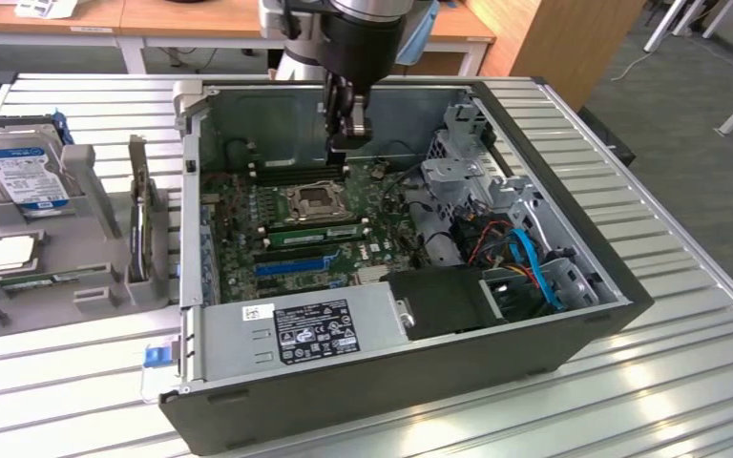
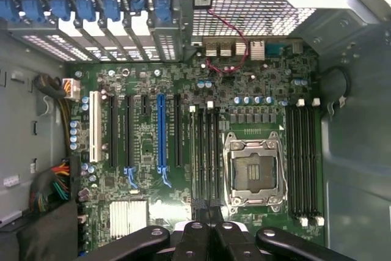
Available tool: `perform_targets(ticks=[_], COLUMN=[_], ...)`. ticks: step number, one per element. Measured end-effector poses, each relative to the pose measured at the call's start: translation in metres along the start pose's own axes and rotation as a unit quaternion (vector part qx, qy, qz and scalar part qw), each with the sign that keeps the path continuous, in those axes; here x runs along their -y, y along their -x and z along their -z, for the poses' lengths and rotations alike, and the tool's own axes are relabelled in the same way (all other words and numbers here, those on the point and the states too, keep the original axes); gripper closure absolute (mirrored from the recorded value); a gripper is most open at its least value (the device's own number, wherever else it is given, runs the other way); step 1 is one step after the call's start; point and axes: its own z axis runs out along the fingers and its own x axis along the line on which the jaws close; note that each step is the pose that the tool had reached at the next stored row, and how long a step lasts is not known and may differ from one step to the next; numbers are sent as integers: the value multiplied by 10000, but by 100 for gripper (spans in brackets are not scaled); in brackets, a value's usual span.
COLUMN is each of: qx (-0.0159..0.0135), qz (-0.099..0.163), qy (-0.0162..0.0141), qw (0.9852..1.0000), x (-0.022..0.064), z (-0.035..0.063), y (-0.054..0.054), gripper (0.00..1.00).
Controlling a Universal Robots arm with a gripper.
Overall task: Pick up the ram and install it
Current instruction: 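Press down the ram until it locks into place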
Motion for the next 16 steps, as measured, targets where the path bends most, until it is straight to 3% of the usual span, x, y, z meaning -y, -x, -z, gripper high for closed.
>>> perform_targets(ticks=[8, 16], qx=[30, 59], qz=[-528, -1055], qy=[-16, -32], qw=[9986, 9944], x=[0, 0], z=[-2, -3], y=[0, 0], gripper=[90, 90])
